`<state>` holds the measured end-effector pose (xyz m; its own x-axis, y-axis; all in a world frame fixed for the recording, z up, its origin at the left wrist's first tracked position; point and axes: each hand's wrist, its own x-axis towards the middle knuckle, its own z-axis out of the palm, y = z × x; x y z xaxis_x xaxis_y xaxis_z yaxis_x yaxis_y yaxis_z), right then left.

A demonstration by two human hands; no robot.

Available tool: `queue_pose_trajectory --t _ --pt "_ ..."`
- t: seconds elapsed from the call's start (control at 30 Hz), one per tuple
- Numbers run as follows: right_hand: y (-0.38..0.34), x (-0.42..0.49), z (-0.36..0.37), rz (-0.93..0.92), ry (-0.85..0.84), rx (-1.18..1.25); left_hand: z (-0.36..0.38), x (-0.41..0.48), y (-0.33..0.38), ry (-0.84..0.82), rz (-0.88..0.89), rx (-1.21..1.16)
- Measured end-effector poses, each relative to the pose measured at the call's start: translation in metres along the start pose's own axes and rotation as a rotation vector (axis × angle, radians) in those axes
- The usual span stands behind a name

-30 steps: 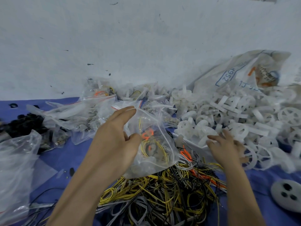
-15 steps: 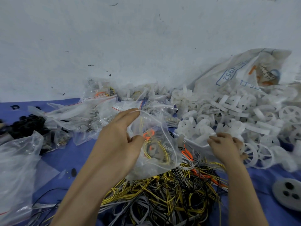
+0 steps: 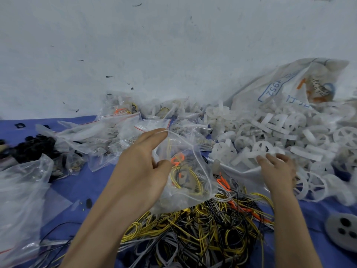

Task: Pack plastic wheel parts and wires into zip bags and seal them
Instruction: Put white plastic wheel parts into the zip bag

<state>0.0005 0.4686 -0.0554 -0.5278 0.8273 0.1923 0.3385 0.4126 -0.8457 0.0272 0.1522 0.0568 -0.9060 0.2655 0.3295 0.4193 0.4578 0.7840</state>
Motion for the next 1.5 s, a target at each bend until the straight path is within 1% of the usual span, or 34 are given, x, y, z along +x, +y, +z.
queue_pose_trajectory --t 0.13,0.27,0.5,0.6,0.73,0.87,0.97,1.07,1.17,1.23,1.27,1.33,1.37,1.43,1.47,1.5 --pt "0.001 0.003 -0.001 -0.012 -0.006 0.014 -0.001 0.000 0.000 -0.003 -0.008 -0.006" --pt "0.001 0.005 0.000 0.001 -0.024 -0.080 -0.002 -0.001 -0.001 0.000 -0.002 -0.008" --pt "-0.002 0.007 -0.002 0.023 -0.120 -0.234 -0.004 0.001 -0.004 0.011 -0.003 -0.009" --pt "-0.002 0.009 -0.002 0.026 -0.141 -0.202 -0.003 0.000 -0.003 0.006 0.012 -0.009" --pt "-0.009 0.006 -0.006 0.047 -0.112 -0.044 -0.002 0.000 -0.003 0.000 0.005 -0.033" --pt "-0.028 -0.002 -0.012 -0.068 -0.044 0.116 0.001 0.001 -0.002 -0.016 0.005 -0.057" --pt "-0.049 -0.014 -0.019 -0.146 -0.035 0.348 0.002 0.001 -0.003 -0.011 0.010 -0.076" --pt "-0.074 -0.030 -0.027 -0.200 0.009 0.538 0.005 0.002 -0.003 -0.011 0.013 -0.091" --pt "-0.104 -0.055 -0.032 -0.183 -0.003 0.908 0.007 0.001 -0.003 -0.010 0.017 -0.122" --pt "-0.121 -0.072 -0.038 -0.145 -0.084 1.131 0.008 0.001 -0.002 -0.008 0.016 -0.140" --pt "-0.127 -0.078 -0.041 -0.116 -0.174 1.240 0.008 0.001 -0.002 -0.004 0.014 -0.153" --pt "-0.135 -0.087 -0.047 -0.053 -0.465 1.403 0.008 0.002 -0.002 0.012 0.006 -0.184" --pt "-0.138 -0.091 -0.048 -0.026 -0.628 1.444 0.009 0.003 -0.002 0.020 0.002 -0.198" --pt "-0.140 -0.099 -0.047 0.007 -0.900 1.409 0.009 0.003 -0.002 0.029 -0.003 -0.217" --pt "-0.141 -0.103 -0.044 -0.012 -0.993 1.346 0.008 0.003 -0.002 0.029 0.000 -0.220" --pt "-0.141 -0.105 -0.040 -0.037 -1.053 1.283 0.008 0.004 -0.002 0.021 0.003 -0.219"
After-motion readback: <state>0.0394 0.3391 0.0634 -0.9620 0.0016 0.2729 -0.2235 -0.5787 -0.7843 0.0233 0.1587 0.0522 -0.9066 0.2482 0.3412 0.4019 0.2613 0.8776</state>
